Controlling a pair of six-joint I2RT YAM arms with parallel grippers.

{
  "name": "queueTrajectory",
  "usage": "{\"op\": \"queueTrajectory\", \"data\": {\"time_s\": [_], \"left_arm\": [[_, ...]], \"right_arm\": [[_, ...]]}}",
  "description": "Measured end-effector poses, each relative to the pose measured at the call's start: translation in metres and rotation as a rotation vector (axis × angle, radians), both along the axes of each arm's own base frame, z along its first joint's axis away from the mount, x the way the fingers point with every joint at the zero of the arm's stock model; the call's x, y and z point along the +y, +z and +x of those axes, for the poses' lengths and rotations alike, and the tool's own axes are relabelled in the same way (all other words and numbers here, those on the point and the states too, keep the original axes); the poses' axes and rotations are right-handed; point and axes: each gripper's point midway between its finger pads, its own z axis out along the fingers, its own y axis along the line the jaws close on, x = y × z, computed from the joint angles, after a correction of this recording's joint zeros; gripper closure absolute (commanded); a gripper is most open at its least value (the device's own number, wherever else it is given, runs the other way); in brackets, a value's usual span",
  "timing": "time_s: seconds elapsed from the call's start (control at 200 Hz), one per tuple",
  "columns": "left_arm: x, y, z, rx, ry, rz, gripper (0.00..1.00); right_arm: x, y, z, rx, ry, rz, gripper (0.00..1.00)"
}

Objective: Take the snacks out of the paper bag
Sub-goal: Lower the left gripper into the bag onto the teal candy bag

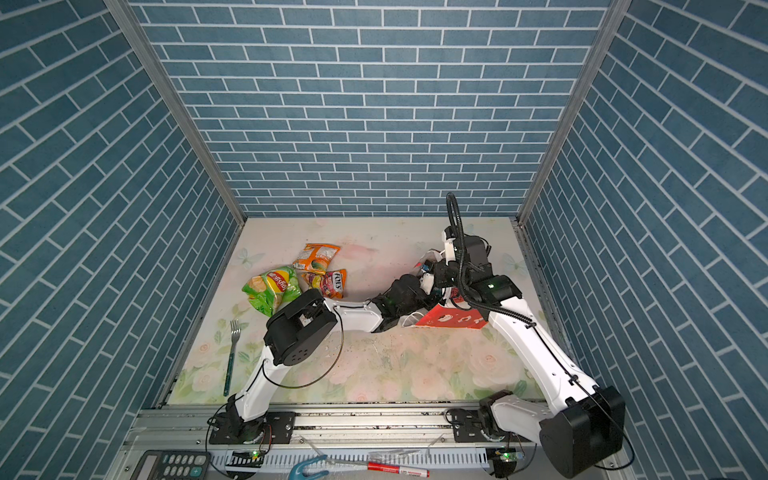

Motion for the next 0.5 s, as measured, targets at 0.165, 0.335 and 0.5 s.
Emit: {"op": "queueTrajectory", "data": {"time_s": [0.165,0.335,0.5], "left_arm": [[-0.001,-0.001,0.008,0.031,0.044,0.010,0.23],[-0.001,-0.004,0.012,0.053,0.067,0.020,0.38],[-0.006,-0.006,0.016,0.061,0.068,0.031,0.66]], "right_arm": [[0.000,-0.001,0.000,-0.005,-0.002,0.004,1.00],[-0.001,-0.001,-0.001,-0.005,-0.001,0.006,1.00],[0.000,-0.001,-0.001,-0.008,-0.004,0.009,1.00]]}}
